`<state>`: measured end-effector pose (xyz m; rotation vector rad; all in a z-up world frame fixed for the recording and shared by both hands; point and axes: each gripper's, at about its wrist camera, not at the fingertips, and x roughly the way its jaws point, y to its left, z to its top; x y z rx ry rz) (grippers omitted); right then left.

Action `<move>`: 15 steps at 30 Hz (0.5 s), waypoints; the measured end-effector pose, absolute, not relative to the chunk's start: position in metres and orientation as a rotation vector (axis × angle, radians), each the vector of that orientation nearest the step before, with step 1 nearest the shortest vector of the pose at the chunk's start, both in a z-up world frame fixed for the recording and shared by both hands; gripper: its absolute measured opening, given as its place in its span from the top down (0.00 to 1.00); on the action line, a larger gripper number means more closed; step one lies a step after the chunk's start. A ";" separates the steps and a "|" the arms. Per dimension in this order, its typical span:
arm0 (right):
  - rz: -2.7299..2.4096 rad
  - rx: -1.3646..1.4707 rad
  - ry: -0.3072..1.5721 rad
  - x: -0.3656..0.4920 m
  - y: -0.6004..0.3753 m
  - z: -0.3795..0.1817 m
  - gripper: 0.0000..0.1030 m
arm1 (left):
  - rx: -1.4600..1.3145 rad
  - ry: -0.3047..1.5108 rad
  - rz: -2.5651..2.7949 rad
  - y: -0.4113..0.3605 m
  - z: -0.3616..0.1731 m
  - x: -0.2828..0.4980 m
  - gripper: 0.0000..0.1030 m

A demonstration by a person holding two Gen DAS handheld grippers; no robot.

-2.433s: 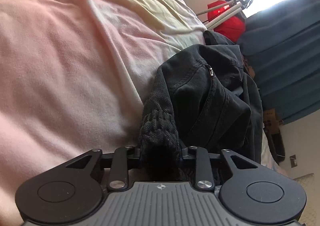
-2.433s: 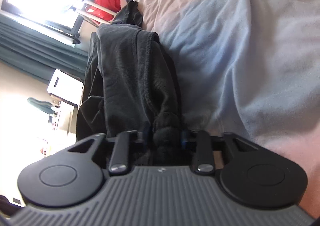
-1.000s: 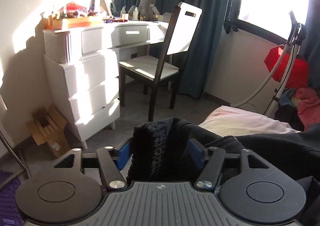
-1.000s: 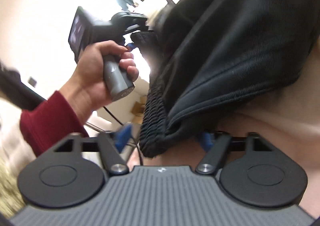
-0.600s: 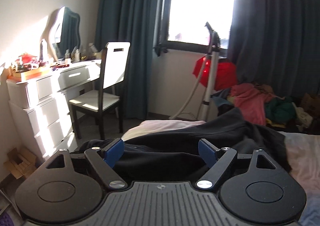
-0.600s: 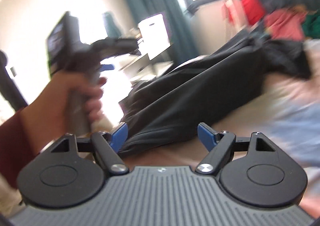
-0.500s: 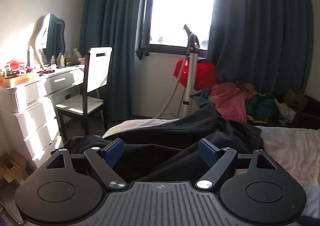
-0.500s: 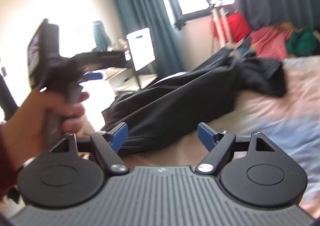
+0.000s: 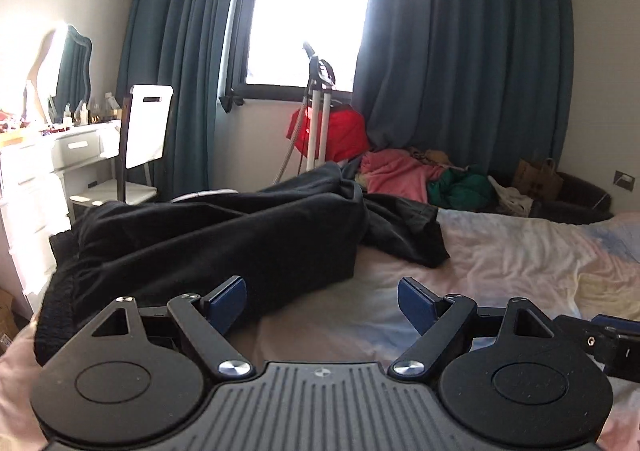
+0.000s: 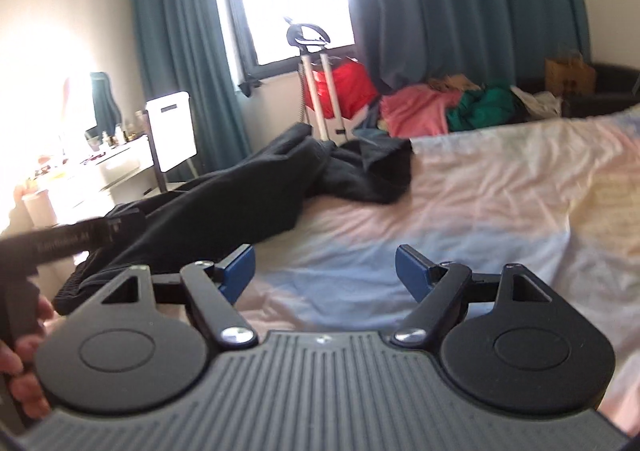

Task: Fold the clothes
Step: 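Lay the sweatpants flat on the bed and open both tools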

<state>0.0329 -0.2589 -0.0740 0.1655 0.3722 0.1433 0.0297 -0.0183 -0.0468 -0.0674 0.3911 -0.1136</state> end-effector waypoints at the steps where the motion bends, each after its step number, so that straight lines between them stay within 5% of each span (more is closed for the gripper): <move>1: 0.129 0.168 0.370 0.032 -0.261 -0.077 0.23 | -0.067 0.401 -0.114 -0.017 -0.051 0.032 0.18; 15: -0.013 0.220 0.371 0.025 -0.284 -0.093 0.24 | 0.001 0.479 -0.079 -0.024 -0.090 0.068 0.17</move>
